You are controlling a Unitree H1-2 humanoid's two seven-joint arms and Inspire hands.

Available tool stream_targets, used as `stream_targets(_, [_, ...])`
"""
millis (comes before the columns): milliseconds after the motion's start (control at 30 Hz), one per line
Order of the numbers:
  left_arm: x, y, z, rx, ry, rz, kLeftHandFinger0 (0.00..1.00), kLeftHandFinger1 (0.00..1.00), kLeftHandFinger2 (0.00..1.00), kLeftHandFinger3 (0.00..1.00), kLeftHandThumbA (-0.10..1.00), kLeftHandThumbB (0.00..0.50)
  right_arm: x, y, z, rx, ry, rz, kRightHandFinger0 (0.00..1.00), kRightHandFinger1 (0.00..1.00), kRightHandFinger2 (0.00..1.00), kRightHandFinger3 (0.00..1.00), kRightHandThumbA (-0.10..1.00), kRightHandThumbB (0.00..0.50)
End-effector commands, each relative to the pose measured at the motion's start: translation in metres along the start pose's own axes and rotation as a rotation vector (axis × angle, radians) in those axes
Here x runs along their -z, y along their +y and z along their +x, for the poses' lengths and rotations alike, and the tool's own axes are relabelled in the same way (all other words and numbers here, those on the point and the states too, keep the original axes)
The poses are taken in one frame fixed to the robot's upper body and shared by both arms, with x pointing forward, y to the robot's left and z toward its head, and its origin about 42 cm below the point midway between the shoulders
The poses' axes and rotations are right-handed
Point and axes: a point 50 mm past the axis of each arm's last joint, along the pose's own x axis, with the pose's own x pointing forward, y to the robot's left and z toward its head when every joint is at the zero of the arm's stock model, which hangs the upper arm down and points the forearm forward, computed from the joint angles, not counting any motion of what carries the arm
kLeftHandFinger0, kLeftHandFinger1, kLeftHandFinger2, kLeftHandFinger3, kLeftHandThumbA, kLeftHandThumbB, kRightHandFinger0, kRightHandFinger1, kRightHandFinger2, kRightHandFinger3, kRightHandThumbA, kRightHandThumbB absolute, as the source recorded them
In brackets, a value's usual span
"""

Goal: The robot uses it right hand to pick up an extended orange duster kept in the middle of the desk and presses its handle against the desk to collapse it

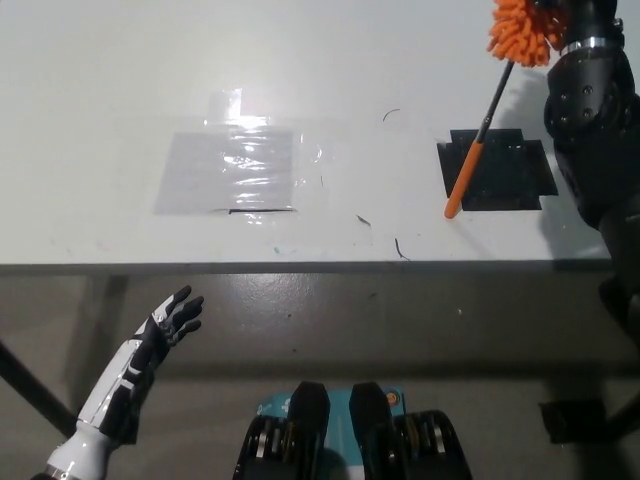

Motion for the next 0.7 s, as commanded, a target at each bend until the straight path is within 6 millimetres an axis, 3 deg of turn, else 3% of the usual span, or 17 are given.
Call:
stream_targets(0, [-0.016,0.011,0.008,0.013,-0.062,0.036,1.00,0.99,1.00,1.00,1.00,0.281,-0.060,-0.028,0.037,0.334,-0.286,0.048,0.00,0.17,0.68,0.75,-0.10,0.111])
stream_targets(67, [-0.016,0.011,0.008,0.017,-0.069,0.040,1.00,0.98,1.00,1.00,1.00,0.271,-0.057,-0.017,0.024,0.327,-0.317,0.026,0.00,0.17,0.68,0.78,-0.10,0.146])
stream_targets(133, [-0.016,0.011,0.008,0.016,-0.072,0.036,1.00,0.97,1.00,1.00,1.00,0.264,-0.055,-0.011,0.017,0.328,-0.330,0.021,0.00,0.17,0.69,0.81,-0.10,0.147])
stream_targets(200, [-0.016,0.012,0.008,0.016,-0.071,0.039,1.00,0.97,1.00,1.00,1.00,0.266,-0.050,0.003,0.002,0.326,-0.335,0.018,0.00,0.17,0.68,0.77,-0.10,0.127])
stream_targets(300, [-0.016,0.012,0.007,0.014,-0.067,0.039,1.00,0.97,1.00,1.00,1.00,0.270,-0.043,0.021,-0.020,0.315,-0.353,0.004,0.00,0.17,0.66,0.74,-0.10,0.135])
stream_targets(367, [-0.017,0.012,0.008,0.016,-0.064,0.036,0.99,0.96,1.00,1.00,1.00,0.275,-0.038,0.033,-0.035,0.266,-0.348,0.014,0.00,0.17,0.64,0.73,-0.10,0.119])
stream_targets(500, [-0.018,0.012,0.010,0.016,-0.072,0.037,1.00,0.96,1.00,1.00,1.00,0.272,-0.032,0.059,-0.068,0.171,-0.329,0.045,0.00,0.20,0.70,0.79,-0.10,0.172])
stream_targets(667, [-0.019,0.014,0.012,0.019,-0.084,0.044,0.98,0.94,1.00,1.00,1.00,0.261,-0.011,0.094,-0.117,0.017,-0.286,0.014,0.00,0.24,0.72,0.78,-0.10,0.175])
